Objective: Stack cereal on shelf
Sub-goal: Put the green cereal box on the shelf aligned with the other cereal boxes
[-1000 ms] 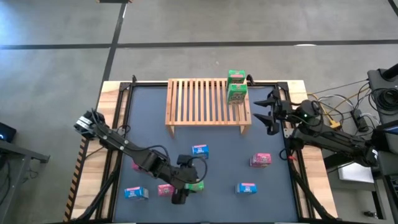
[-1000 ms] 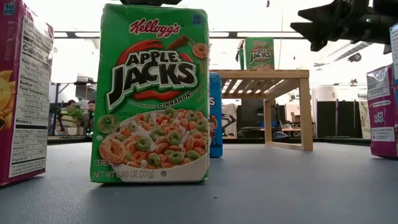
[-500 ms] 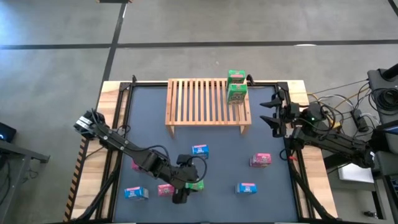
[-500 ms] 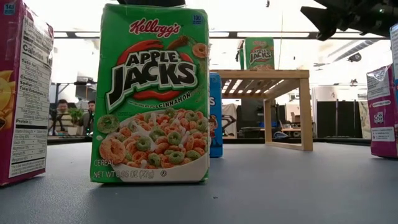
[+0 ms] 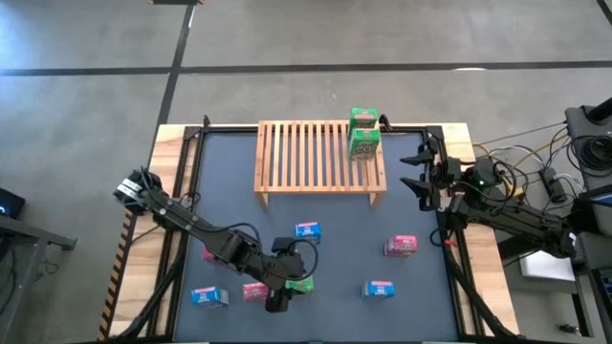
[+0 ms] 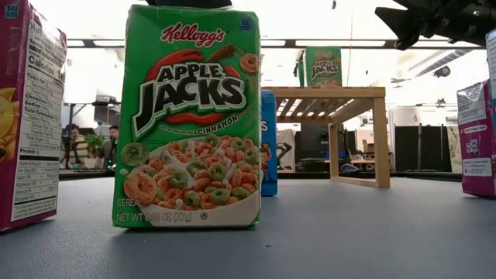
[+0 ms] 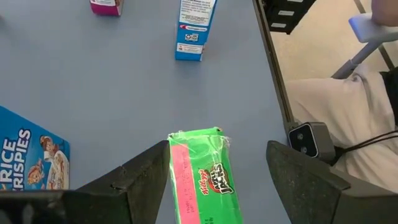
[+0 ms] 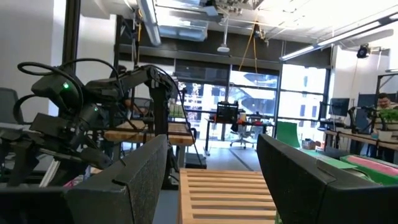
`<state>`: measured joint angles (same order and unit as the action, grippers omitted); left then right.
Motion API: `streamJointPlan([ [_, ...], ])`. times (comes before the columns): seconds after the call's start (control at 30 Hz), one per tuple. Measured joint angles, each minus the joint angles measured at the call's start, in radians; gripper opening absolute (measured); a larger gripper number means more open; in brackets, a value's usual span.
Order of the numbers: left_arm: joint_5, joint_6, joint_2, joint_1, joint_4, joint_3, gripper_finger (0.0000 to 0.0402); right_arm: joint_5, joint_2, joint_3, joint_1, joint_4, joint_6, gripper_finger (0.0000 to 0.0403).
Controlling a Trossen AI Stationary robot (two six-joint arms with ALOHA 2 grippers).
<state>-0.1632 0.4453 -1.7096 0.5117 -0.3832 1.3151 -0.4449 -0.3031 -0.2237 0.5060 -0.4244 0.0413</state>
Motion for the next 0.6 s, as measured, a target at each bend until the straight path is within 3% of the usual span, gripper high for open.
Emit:
streamJointPlan([
  [0.37,0.018,0.065,0.000,0.005,-0.075,0.045,0.0253,0.000,0.000,0.000,0.000,-0.004,0.000,0.0238],
  [0.6,0.009,0.092,-0.001,0.004,-0.089,0.033,0.0290,0.001,0.000,0.000,0.000,-0.004,0.000,0.0238],
])
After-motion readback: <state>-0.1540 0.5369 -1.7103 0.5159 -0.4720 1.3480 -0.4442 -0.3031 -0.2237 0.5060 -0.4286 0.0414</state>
